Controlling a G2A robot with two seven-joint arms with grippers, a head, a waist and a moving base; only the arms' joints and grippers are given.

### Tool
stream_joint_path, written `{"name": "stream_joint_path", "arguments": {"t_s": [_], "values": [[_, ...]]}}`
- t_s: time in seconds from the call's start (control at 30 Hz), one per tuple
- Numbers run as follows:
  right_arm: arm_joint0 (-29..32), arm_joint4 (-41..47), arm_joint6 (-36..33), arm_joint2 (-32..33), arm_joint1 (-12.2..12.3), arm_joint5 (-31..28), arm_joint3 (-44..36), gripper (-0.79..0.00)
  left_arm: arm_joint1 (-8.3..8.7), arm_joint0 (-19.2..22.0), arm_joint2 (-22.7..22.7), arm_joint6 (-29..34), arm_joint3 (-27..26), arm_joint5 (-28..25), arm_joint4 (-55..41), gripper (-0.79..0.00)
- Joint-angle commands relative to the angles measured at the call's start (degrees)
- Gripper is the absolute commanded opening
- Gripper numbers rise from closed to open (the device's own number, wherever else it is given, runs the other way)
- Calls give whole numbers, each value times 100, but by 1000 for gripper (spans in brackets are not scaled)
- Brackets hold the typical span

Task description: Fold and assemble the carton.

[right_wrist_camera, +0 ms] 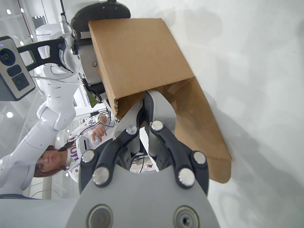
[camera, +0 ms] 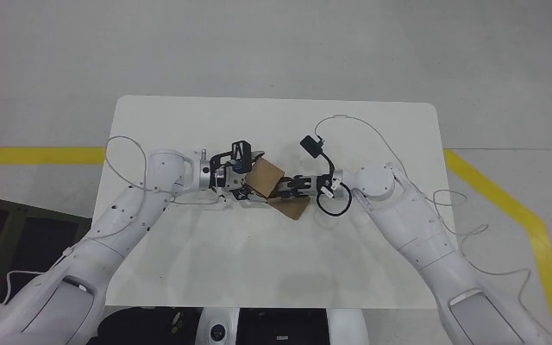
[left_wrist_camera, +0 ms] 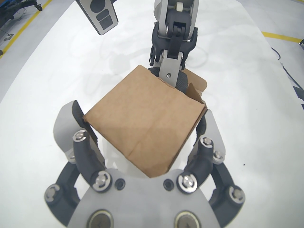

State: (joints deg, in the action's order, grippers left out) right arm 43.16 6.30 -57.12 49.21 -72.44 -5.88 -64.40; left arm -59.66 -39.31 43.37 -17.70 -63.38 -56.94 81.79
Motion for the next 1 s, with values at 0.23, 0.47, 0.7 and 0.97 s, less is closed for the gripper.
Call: {"name": "stream_joint_path", "arguments": {"t_s": [0.23,0.47,0.7,0.97], "values": [[-218,116,-19,-155,-116,-80,275,-785,-2,-82,91,124,-70,28,-25,0],[-375,77,-81,-76,-122,-197,477,-785,-2,-147,175,261,-89,36,-104,0],[-414,-39,-294,117,-46,-232,448,-785,-7,-210,292,410,-114,139,-269,0],[-224,-105,-424,295,45,-129,248,-785,17,-250,463,570,-126,83,-383,0]]}}
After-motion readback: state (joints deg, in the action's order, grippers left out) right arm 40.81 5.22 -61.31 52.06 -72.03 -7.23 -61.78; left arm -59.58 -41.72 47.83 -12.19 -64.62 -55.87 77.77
